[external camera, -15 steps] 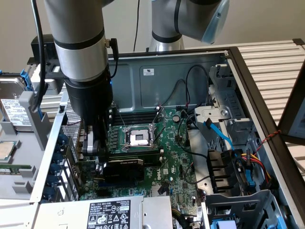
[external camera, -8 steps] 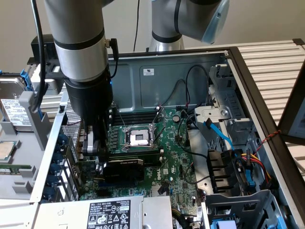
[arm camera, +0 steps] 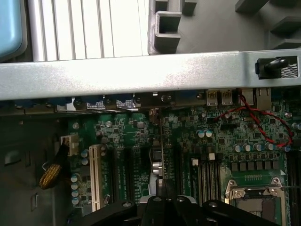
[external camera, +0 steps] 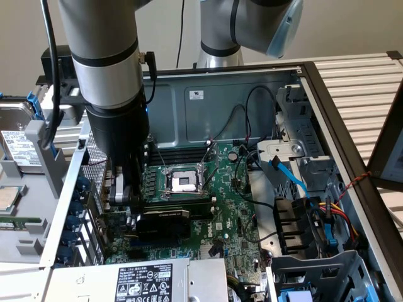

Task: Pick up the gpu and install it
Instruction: 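Press down on the gpu until it lock into place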

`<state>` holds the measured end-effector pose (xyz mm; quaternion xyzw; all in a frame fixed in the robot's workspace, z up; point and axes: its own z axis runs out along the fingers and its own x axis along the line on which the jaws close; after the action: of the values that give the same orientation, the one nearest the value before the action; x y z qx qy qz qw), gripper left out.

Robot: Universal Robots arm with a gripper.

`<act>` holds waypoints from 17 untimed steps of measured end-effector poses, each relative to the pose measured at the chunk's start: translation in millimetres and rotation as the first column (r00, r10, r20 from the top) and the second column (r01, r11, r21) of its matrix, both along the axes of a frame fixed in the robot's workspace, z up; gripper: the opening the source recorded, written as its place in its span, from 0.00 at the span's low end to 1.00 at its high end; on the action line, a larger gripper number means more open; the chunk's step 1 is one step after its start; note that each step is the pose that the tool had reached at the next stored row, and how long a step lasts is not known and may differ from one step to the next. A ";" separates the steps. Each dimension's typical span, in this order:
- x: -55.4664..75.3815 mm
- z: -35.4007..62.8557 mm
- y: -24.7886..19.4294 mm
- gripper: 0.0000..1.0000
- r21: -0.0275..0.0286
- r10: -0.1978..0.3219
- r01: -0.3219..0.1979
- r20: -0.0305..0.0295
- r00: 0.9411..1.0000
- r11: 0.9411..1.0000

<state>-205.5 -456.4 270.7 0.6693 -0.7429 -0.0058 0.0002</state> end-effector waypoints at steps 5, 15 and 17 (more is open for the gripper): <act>0.9 -0.2 0.0 0.11 0.001 -0.006 0.006 0.000 1.000 1.000; 7.3 -0.1 -0.1 0.11 0.001 -0.020 0.020 0.000 1.000 1.000; 10.2 -0.1 -0.4 0.11 0.001 -0.020 0.020 0.000 1.000 1.000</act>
<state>-195.3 -456.8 270.6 0.6619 -0.7496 -0.0061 -0.0004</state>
